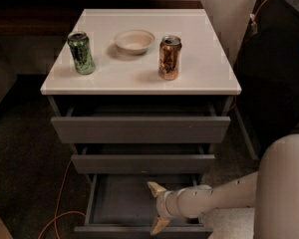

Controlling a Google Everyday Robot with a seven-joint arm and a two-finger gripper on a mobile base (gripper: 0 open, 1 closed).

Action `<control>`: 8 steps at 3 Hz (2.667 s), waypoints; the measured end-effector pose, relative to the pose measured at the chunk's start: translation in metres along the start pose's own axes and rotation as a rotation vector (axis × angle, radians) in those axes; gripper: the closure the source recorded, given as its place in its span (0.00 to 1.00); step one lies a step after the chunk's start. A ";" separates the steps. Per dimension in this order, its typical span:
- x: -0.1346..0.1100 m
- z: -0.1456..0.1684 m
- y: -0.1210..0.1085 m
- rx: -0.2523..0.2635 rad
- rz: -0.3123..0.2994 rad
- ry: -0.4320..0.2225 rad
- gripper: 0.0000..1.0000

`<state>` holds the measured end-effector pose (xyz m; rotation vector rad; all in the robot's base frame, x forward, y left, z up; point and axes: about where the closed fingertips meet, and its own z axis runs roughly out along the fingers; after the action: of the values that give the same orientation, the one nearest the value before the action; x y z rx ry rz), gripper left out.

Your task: Place orange can into bottom drawer

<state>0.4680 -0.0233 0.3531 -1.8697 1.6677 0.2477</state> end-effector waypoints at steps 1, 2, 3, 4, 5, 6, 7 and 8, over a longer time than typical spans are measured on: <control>-0.023 -0.034 -0.008 0.012 -0.031 0.001 0.00; -0.037 -0.060 -0.016 0.009 -0.051 0.015 0.00; -0.057 -0.117 -0.032 0.024 -0.090 0.040 0.00; -0.057 -0.117 -0.032 0.024 -0.090 0.040 0.00; -0.066 -0.137 -0.037 0.054 -0.070 0.016 0.00; -0.093 -0.187 -0.045 0.090 -0.055 -0.022 0.00; -0.110 -0.239 -0.052 0.115 -0.039 -0.018 0.00; -0.119 -0.292 -0.075 0.115 -0.013 -0.003 0.00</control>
Offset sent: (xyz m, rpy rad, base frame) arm -0.0060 -0.0095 0.1129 -0.0479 -0.0473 0.0449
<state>0.4429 -0.0840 0.6707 -1.7931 1.6323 0.1458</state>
